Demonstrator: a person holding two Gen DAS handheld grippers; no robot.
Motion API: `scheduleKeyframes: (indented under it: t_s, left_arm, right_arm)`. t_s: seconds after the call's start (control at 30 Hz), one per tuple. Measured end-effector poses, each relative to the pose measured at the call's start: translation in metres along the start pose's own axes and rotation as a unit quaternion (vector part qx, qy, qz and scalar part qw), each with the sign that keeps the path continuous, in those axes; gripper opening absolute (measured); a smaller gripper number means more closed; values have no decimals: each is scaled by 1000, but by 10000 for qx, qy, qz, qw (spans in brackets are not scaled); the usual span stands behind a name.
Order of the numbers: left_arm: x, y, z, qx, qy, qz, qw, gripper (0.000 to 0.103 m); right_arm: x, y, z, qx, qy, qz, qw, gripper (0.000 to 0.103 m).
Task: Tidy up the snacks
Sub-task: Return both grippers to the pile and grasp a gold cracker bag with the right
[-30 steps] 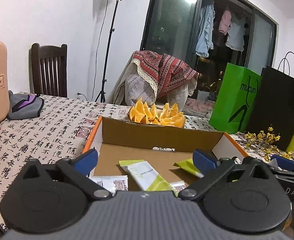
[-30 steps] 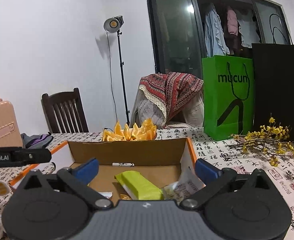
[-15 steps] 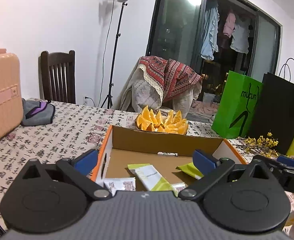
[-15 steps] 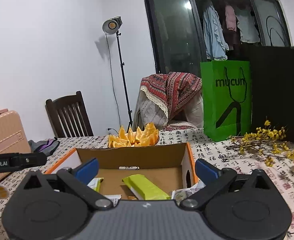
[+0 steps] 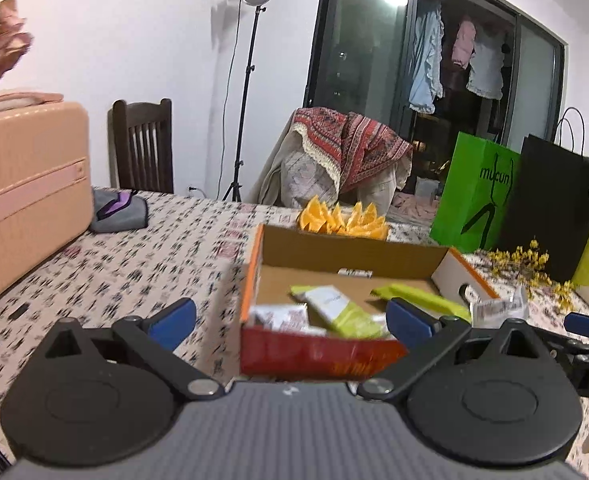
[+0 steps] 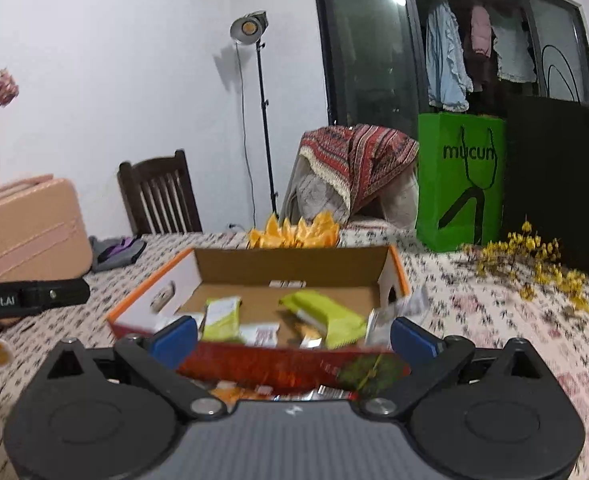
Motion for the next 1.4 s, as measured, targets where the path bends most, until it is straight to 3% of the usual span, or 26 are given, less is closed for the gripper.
scheduleKeyframes:
  t_s: [0.4, 0.57, 0.93, 0.97, 1.0, 1.13, 1.4]
  left_arm:
    - [57, 40, 27, -78, 36, 337, 9994, 103]
    - [74, 48, 35, -88, 85, 441, 9990, 103]
    - [99, 52, 46, -60, 66, 675, 9977, 103]
    - [100, 53, 48, -63, 78, 688, 9976, 103]
    - [101, 53, 49, -72, 90, 693, 9975, 103]
    - [100, 54, 51, -74, 141, 672, 9976, 103]
    - [96, 52, 37, -14, 156, 734, 9972, 103]
  right_arm:
    - [71, 23, 39, -120, -20, 717, 9974, 102]
    - [91, 31, 59, -271, 126, 914, 9954, 74]
    - [109, 4, 85, -234, 260, 1224, 9919, 69]
    - [112, 1, 86, -242, 270, 1267, 9913, 60]
    - [115, 0, 87, -233, 288, 1308, 9907, 59]
    - [115, 8, 88, -184, 358, 1130, 9928, 45]
    - [104, 36, 79, -366, 303, 774, 9959, 38]
Point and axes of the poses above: each gripper's, at about its wrist camera, not at the fingertips, and y roughly against the way its jaws point, z to its left, x to its underside, the point moved 2 cm from there along -y, roughly the way its jaws point, and after that the axes turned 3 degrees about -x, right-handed, at the moved point
